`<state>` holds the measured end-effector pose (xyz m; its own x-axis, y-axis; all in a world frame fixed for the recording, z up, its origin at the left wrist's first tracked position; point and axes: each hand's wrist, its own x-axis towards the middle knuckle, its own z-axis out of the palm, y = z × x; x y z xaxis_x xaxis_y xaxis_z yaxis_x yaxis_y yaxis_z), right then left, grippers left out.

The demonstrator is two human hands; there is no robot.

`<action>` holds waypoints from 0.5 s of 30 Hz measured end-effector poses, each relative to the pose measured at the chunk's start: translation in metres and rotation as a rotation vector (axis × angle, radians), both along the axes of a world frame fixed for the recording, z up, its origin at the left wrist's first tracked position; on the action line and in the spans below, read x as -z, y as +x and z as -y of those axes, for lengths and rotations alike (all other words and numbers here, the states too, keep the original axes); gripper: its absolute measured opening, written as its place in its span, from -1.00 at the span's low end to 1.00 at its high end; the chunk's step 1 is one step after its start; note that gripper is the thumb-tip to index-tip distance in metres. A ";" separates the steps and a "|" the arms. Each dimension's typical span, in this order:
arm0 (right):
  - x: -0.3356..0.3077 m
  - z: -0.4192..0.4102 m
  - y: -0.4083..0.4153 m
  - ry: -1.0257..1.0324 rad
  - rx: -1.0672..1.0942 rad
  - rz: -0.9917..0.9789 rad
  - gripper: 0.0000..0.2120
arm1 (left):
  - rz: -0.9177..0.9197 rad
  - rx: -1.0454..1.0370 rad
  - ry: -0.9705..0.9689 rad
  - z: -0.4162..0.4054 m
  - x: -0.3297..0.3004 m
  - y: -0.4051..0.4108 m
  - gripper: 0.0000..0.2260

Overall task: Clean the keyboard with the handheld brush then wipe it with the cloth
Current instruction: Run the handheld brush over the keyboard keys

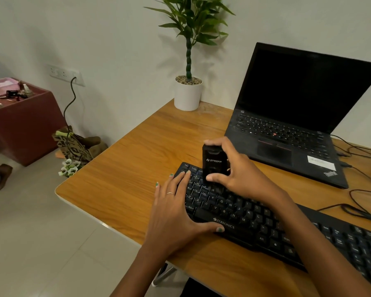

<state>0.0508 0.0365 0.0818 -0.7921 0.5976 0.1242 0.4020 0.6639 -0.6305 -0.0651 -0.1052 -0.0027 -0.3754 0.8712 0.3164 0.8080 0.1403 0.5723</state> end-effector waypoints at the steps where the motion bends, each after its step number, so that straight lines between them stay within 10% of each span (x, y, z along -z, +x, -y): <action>1: -0.001 -0.004 0.000 0.007 0.038 -0.010 -0.33 | -0.003 -0.001 0.001 0.000 0.000 0.000 0.16; 15: -0.003 -0.003 0.001 -0.069 0.017 0.002 -0.34 | -0.010 0.002 -0.016 0.001 0.000 0.000 0.17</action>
